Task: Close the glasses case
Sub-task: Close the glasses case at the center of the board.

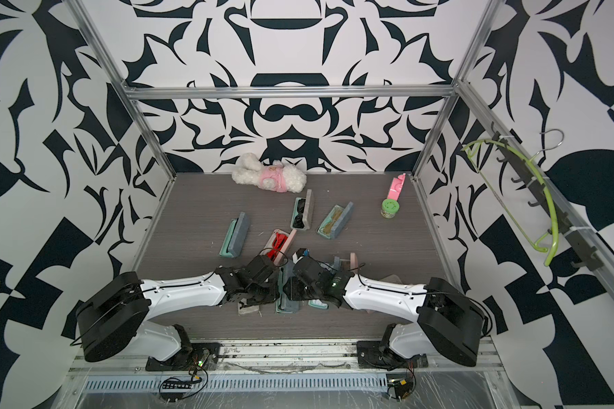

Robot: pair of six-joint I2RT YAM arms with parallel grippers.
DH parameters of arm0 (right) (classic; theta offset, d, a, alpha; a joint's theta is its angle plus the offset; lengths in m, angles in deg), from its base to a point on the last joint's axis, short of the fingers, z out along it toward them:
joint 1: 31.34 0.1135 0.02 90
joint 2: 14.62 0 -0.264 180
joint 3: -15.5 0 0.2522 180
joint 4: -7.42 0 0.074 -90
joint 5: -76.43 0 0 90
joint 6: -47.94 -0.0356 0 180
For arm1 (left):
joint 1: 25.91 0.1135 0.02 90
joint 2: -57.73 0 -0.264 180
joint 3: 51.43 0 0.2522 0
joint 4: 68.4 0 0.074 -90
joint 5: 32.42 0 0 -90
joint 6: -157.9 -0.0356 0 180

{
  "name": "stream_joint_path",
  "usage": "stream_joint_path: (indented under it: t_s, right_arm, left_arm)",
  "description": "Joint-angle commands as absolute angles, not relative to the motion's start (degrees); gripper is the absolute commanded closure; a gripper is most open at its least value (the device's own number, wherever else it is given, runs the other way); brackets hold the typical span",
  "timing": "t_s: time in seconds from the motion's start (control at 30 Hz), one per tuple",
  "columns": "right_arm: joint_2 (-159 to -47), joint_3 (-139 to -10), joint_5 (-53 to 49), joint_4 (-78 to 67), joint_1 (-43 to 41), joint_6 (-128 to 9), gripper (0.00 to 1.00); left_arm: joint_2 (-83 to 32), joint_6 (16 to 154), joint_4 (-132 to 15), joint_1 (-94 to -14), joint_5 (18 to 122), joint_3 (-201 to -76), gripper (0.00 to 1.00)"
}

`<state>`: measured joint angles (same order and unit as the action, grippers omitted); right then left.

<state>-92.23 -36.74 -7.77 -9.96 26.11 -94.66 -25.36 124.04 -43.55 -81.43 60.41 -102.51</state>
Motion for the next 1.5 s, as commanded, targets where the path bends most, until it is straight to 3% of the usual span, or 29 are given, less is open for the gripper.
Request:
stream_joint_path:
  t_s: [0.0, 1.47]
  right_arm:
    - [-94.2, -36.8, -8.2, -8.6, 26.1, -94.6, 0.67]
    - [-96.5, -37.3, -7.7, -7.3, 26.3, -94.9, 0.67]
  left_arm:
    - [-25.1, 124.3, -45.8, -81.8, 61.0, -101.4, 0.9]
    - [-24.2, 124.5, -45.7, -81.8, 60.9, -101.0, 0.9]
